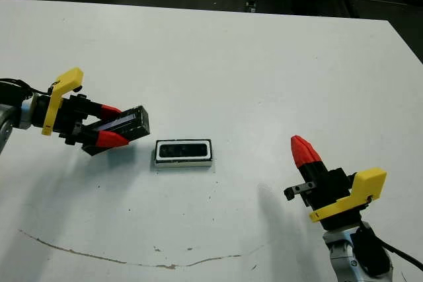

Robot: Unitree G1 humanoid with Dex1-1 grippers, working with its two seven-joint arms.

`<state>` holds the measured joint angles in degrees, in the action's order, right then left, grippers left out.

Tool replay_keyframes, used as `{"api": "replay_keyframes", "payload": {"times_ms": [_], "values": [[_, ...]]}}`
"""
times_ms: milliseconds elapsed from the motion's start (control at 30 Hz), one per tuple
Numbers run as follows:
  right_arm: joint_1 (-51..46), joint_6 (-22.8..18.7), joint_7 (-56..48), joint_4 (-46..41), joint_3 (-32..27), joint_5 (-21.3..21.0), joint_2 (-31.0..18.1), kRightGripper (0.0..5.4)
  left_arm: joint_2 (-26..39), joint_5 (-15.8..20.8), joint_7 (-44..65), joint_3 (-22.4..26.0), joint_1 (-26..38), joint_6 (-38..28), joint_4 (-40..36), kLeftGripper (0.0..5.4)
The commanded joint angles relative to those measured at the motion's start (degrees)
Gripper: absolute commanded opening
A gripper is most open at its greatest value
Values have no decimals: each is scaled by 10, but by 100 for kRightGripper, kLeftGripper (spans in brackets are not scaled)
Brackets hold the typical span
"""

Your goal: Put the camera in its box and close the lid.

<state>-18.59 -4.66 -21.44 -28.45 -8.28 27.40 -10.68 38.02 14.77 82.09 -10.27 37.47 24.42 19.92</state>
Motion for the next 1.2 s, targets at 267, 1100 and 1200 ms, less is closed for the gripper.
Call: {"api": "replay_keyframes", "payload": {"times_ms": [267,1100,1200], "values": [[-4,1,2,3,1,-10,-3,0,-37,5,-13,-6,-13,5,23,316],[-4,-2,1,6,3,-2,-2,0,-116,31,-21,-9,-58,-19,30,316],[-5,0,2,4,4,-6,-2,0,-129,34,-23,-13,-63,-8,34,316]]}}
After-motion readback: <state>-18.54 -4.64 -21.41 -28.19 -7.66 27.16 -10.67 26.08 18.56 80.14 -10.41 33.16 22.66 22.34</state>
